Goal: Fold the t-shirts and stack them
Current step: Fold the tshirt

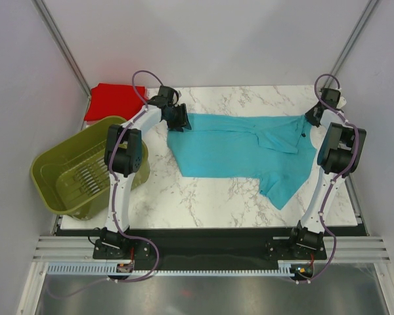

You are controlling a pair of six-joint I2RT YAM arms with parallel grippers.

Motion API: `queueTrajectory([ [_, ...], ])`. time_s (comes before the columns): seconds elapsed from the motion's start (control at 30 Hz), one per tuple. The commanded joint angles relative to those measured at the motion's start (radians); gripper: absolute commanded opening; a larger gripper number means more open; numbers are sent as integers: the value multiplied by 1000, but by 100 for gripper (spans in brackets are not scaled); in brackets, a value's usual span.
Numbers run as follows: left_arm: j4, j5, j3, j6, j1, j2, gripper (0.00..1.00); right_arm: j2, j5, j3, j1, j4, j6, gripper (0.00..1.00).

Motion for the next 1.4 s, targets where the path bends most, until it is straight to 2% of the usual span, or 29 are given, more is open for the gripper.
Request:
queueTrajectory([
  [0.0, -59, -52, 14, 17, 16, 64, 53, 8, 4, 1, -16, 49, 24, 20],
  [0.1, -58, -5, 45, 29, 16, 16, 54, 1, -42, 47, -16, 40, 13, 22],
  [0.23, -58, 20, 53, 31, 18, -101, 56, -77, -38, 59, -16, -67, 1, 29],
  [0.3, -59, 27, 19, 15, 16, -160, 57, -131, -18, 65, -16, -153, 11, 37],
  [0.4, -57, -5, -71, 12, 4, -275, 57, -209, -13, 55, -15, -253, 53, 42],
  [0.5, -59, -43, -197, 19, -15, -384, 57, -311, 25, -50, -3, -403, 114, 43],
  [0.57, -59, -32, -298, 23, -31, -462, 57, -414, 36, -124, 16, -429, 126, 45],
  [0.7, -57, -91, -463, 43, -90, -602, 56, -608, 60, -372, 68, -465, 171, 46],
  [0.87, -58, -115, -591, 63, -148, -737, 56, -734, 80, -516, 304, -452, 157, 46],
  [0.97, -59, -137, -635, 39, -142, -807, 56, -772, -16, -602, 450, -303, 76, 46],
  [1.0, -61, -135, -644, 37, -139, -820, 54, -782, -57, -653, 488, -184, 36, 45],
  [1.1, -64, -160, -688, 11, -113, -899, 52, -776, -107, -700, 660, -4, -48, 44],
  [1.13, -62, -175, -705, -1, -101, -966, 52, -739, -102, -695, 757, 26, -73, 44],
  [1.23, -67, -186, -695, -29, -81, -1070, 52, -617, -7, -610, 928, 49, -159, 45],
  [1.37, -85, -226, -664, -70, -50, -1260, 55, -461, 94, -441, 1082, 38, -254, 46],
])
